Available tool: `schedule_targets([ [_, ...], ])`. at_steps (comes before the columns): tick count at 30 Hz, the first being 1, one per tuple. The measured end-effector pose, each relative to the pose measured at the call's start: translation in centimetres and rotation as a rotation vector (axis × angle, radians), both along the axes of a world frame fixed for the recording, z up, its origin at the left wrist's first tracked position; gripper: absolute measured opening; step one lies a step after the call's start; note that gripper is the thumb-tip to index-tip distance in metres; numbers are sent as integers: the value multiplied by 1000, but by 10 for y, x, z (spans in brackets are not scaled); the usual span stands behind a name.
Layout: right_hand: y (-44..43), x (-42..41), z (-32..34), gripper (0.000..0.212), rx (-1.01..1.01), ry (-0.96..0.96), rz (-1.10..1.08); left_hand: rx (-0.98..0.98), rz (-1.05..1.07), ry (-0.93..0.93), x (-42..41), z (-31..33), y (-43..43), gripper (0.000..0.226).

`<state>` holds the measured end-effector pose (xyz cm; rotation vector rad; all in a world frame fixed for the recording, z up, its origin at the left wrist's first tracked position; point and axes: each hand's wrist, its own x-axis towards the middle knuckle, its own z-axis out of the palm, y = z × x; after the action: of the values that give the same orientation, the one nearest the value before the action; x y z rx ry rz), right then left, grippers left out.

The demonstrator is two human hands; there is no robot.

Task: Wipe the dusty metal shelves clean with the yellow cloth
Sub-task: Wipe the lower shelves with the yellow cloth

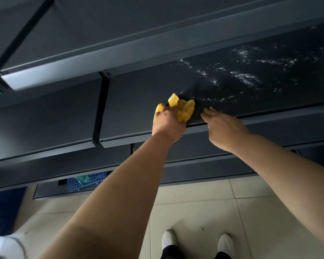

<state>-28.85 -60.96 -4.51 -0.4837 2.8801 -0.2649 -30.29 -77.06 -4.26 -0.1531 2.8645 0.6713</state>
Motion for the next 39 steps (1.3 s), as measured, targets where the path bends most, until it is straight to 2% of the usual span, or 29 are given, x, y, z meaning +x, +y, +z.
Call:
schedule_targets([
  [4, -21, 8, -2, 53, -23, 29, 37, -13, 43, -21, 4, -4, -43, 36],
  [10, -39, 14, -12, 56, -51, -35, -24, -177, 235, 0, 15, -8, -116, 43],
  [14, -33, 14, -11, 55, -103, -31, -48, -199, 281, 39, 11, -17, -123, 46],
  [18, -15, 14, -14, 55, -127, 36, -95, -152, 280, 72, 4, -20, -88, 46],
  [30, 64, 4, -9, 52, -47, 64, -186, -112, 59, 83, -10, -16, 73, 44],
  [34, 90, 2, -11, 59, -152, 1, -210, -73, -4, 95, -7, -5, 118, 39],
  [36, 102, 2, -7, 60, -203, -6, -223, 67, 55, 51, -9, 9, 128, 37],
  [37, 106, 2, -4, 59, -219, -3, -234, 228, 130, 0, -10, 18, 129, 37],
  [39, 112, 1, 0, 57, -234, 7, -249, 692, 322, -139, -16, 33, 126, 34],
])
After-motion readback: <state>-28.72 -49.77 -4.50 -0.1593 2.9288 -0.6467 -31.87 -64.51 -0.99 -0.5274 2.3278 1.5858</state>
